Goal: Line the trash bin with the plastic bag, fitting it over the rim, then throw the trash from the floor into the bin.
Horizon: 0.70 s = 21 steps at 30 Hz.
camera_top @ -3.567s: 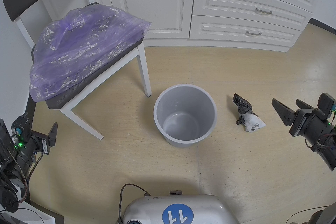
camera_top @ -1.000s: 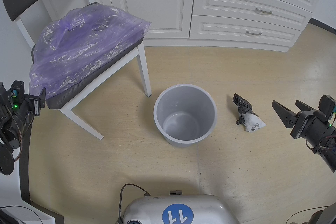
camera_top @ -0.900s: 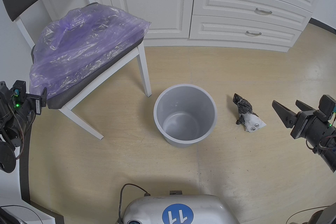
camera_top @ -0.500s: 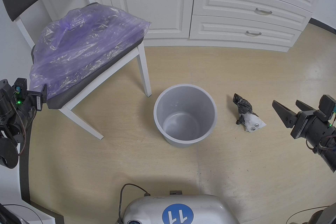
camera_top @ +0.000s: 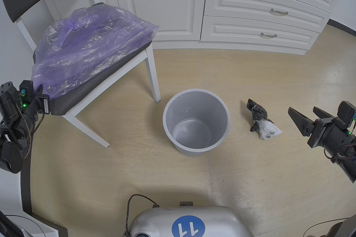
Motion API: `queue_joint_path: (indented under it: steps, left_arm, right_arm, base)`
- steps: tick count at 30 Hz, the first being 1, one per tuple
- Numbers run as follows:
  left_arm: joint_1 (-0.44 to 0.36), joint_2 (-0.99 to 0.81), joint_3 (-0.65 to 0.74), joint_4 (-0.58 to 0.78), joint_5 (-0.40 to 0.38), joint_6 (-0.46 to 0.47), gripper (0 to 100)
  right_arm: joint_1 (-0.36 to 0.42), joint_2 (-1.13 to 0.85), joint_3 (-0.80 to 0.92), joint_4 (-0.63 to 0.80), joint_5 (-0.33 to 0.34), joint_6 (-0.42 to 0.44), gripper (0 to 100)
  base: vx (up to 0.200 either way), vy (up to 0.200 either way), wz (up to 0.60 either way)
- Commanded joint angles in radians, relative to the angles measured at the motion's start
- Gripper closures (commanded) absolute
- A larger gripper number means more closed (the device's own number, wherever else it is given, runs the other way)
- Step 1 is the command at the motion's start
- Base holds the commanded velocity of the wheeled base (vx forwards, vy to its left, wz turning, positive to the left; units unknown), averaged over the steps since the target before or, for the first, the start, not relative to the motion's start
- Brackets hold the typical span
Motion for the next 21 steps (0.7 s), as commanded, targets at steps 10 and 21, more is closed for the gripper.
queue_joint_path:
  steps: [10,21]
  left_arm:
    - [-0.041,-0.073,0.078,-0.142,-0.116,-0.074,100]
    - [-0.237,-0.131,0.084,-0.158,-0.164,-0.160,100]
  right_arm:
    - [0.002,0.025,0.017,0.010,-0.004,-0.003,0]
    - [0.002,0.074,0.030,-0.001,-0.011,-0.020,0]
  base:
    - [0.000,0.000,0.00]
    - [0.000,0.000,0.00]
